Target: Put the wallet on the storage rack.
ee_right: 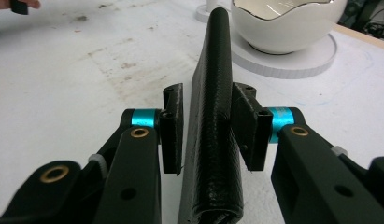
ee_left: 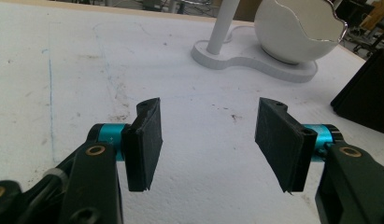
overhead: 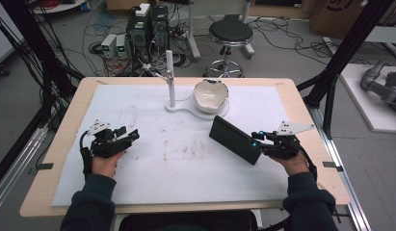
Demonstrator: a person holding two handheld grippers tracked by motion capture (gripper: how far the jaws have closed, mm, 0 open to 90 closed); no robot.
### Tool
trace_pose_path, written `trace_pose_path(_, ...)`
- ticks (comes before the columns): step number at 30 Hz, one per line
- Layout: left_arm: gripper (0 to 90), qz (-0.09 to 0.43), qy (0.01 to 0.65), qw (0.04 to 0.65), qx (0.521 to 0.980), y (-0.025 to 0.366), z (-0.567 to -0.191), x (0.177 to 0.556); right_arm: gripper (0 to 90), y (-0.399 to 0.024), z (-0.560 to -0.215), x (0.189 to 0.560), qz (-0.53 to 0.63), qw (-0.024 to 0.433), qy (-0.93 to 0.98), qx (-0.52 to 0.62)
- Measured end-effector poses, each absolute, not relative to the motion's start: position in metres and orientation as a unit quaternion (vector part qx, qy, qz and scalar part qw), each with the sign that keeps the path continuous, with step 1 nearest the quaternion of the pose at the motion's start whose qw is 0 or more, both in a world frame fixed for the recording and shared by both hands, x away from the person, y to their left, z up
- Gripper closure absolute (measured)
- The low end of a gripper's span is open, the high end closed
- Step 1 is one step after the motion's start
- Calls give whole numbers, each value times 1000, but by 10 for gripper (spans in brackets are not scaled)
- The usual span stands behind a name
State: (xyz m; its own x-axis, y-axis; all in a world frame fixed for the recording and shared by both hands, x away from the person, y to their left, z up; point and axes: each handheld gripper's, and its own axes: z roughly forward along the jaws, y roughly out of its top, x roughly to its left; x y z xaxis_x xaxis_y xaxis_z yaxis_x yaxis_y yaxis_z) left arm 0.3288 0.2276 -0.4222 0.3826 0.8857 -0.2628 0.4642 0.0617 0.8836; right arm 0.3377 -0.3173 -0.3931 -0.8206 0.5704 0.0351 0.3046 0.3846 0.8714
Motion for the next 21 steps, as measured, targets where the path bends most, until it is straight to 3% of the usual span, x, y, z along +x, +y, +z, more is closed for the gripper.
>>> trace_pose_path(7,411,199,514,516,656,226,-423,329,573,-315,-394,337,486,140,823,259)
trace_pose_path(14,411,198,512,515,658,226,-423,329,582,-312,-394,336,490,127,826,246)
trace_pose_path(16,411,199,512,515,658,226,-423,329,537,-309,-394,336,480,143,829,248)
trace_pose_path(21,410,198,513,514,658,226,-424,329,558,-297,-408,341,414,146,863,251)
